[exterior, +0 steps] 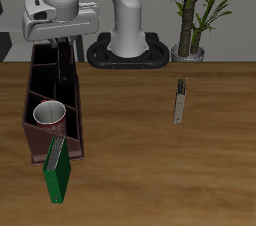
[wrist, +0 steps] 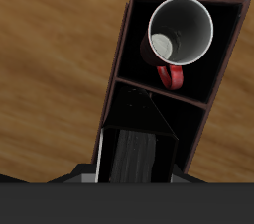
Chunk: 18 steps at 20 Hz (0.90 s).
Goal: Place the red mug into the right desk caddy's left compartment and place the black book into the right desk caddy's front compartment
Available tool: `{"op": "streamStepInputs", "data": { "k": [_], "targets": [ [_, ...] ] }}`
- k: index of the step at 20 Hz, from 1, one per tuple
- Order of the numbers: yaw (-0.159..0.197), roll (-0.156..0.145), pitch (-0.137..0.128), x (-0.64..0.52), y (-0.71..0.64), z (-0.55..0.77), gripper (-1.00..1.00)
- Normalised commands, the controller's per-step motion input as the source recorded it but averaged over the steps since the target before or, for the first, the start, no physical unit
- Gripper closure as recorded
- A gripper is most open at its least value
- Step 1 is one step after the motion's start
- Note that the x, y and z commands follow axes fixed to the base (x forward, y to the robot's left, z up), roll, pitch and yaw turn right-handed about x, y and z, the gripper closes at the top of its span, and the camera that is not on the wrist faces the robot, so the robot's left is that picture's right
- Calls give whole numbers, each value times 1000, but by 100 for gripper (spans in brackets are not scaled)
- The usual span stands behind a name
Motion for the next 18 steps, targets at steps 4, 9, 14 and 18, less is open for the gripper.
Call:
{"op": "streamStepInputs", "data": {
  "k": [4, 9, 14, 18],
  "targets": [
    [-33, -7, 12, 55, -23, -198, 100],
    [-35, 13, 11, -6, 18, -168, 100],
    [-22, 12, 11, 0, -21, -126, 100],
    [-44, 13, 11, -78, -62, -103, 100]
  ]
}}
